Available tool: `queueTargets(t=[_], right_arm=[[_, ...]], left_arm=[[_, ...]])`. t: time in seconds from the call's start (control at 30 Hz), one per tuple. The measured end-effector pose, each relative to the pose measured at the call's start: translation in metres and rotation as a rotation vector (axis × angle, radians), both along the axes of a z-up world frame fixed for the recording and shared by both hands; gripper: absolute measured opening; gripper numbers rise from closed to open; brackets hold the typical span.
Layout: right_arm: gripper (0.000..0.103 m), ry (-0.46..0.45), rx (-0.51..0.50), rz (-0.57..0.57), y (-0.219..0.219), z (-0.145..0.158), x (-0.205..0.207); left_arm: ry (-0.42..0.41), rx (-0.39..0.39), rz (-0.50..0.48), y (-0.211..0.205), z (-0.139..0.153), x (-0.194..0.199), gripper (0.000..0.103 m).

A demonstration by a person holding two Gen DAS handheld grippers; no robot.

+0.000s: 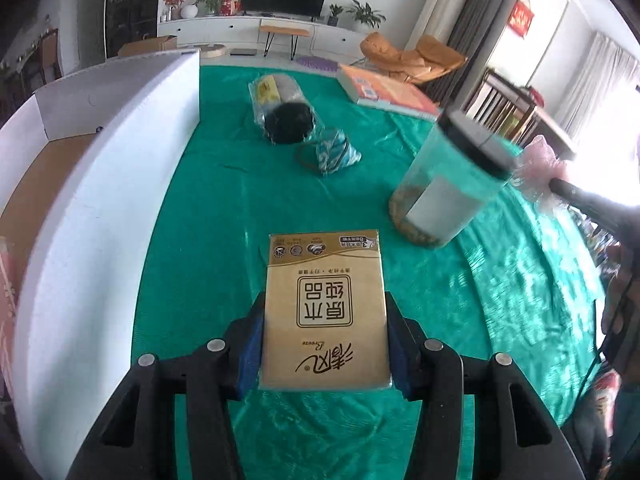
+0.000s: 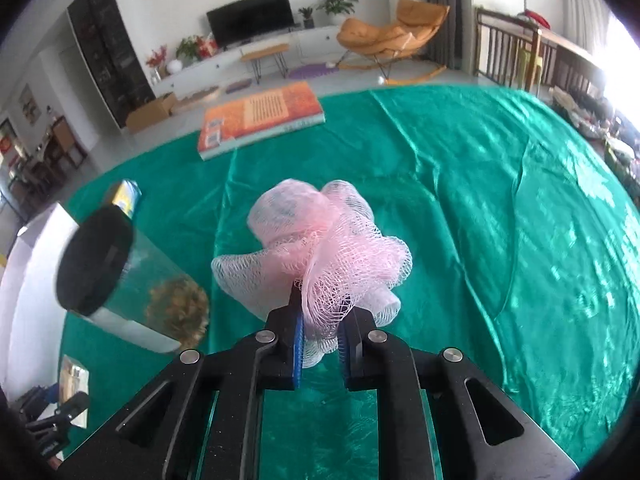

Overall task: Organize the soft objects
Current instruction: 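Drop the tissue pack into the box with the left tool while the right tool drops the bath puff, then grasp the black-and-yellow KEWEIDI package with the left tool and lift it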

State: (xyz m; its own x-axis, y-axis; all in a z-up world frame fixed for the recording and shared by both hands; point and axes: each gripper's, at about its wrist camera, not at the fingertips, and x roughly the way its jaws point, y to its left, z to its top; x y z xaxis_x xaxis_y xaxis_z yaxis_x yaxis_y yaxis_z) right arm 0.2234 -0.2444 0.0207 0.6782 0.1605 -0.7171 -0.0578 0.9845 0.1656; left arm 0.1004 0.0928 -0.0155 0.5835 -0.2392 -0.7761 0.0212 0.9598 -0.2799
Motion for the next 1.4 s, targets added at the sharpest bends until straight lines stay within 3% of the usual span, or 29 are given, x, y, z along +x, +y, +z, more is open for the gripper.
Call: queueTargets(t=[0.1, 0.27, 0.4, 0.47, 0.5, 0.53, 0.57, 0.63, 0.73, 0.8, 0.93, 1.03, 1.13, 1.2, 1.33, 1.4], right_arm=[[0.015, -0.109, -0.002, 0.105, 0.031, 0.060, -0.028], [0.015, -0.177, 0.143, 0.405, 0.129, 0.134, -0.072], [0.016, -0.147, 0.278, 0.633, 0.224, 0.150, -0.107], [0.021, -0.097, 0.333, 0.725, 0.268, 0.142, -0.120], [0.035, -0.067, 0.360, 0.762, 0.287, 0.134, -0.125], [0.064, -0.032, 0.382, 0.797, 0.302, 0.125, -0.128], [0.078, -0.004, 0.397, 0.820, 0.314, 0.115, -0.131], [0.079, 0.021, 0.407, 0.832, 0.319, 0.098, -0.135], [0.079, -0.005, 0.358, 0.771, 0.292, 0.081, -0.132], [0.079, -0.059, 0.278, 0.693, 0.257, 0.070, -0.126], [0.079, -0.094, 0.063, 0.467, 0.178, 0.015, -0.116], [0.079, -0.035, -0.040, 0.266, 0.111, -0.039, -0.107], [0.079, 0.037, -0.068, 0.077, 0.054, -0.084, -0.104], [0.079, 0.047, -0.063, -0.007, 0.025, -0.096, -0.109], [0.079, 0.061, 0.034, -0.095, -0.007, -0.095, -0.113], [0.080, 0.067, 0.023, -0.099, -0.008, -0.097, -0.111]], left_arm=[[-0.069, -0.043, 0.016, 0.021, 0.041, -0.017, 0.052], [-0.159, 0.093, 0.170, 0.092, 0.094, -0.055, 0.052], [-0.142, 0.270, 0.377, 0.162, 0.105, -0.094, 0.053], [-0.092, 0.356, 0.477, 0.192, 0.099, -0.110, 0.063], [-0.064, 0.388, 0.521, 0.205, 0.095, -0.116, 0.078], [-0.044, 0.404, 0.562, 0.217, 0.090, -0.122, 0.092], [-0.040, 0.400, 0.594, 0.226, 0.087, -0.129, 0.094], [-0.047, 0.355, 0.636, 0.236, 0.082, -0.138, 0.094], [-0.069, 0.274, 0.644, 0.233, 0.073, -0.135, 0.094], [-0.098, 0.222, 0.600, 0.217, 0.071, -0.125, 0.094], [-0.161, 0.177, 0.420, 0.153, 0.081, -0.097, 0.094], [-0.184, 0.160, 0.239, 0.088, 0.080, -0.080, 0.094], [-0.138, 0.177, 0.067, 0.022, 0.060, -0.060, 0.096], [-0.096, 0.198, -0.011, -0.014, 0.035, -0.048, 0.096], [0.021, 0.266, -0.050, -0.052, -0.021, -0.016, 0.096], [0.033, 0.244, -0.052, -0.056, -0.024, 0.003, 0.096]])
